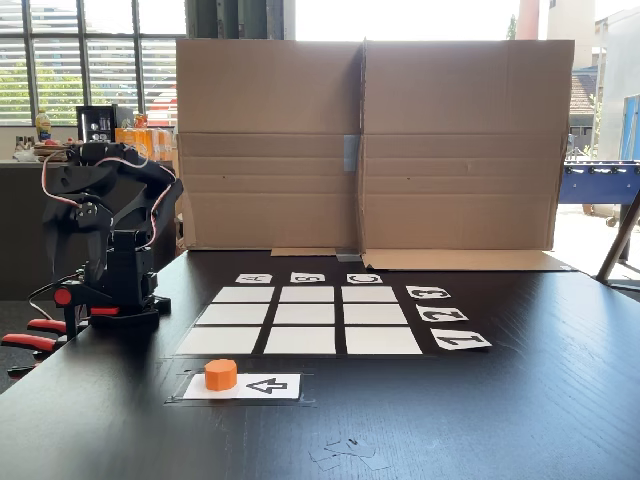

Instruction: Pick up the round, orange token and place it in the grid on square A1.

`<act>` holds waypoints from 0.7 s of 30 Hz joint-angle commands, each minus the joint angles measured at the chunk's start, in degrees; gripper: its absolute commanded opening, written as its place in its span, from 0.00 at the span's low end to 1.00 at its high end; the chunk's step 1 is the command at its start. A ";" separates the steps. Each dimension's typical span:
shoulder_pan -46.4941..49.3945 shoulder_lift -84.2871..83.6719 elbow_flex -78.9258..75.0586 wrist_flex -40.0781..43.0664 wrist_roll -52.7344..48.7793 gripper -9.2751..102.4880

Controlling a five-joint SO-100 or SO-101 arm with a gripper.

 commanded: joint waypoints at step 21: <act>-20.21 -36.30 -30.76 2.72 5.10 0.35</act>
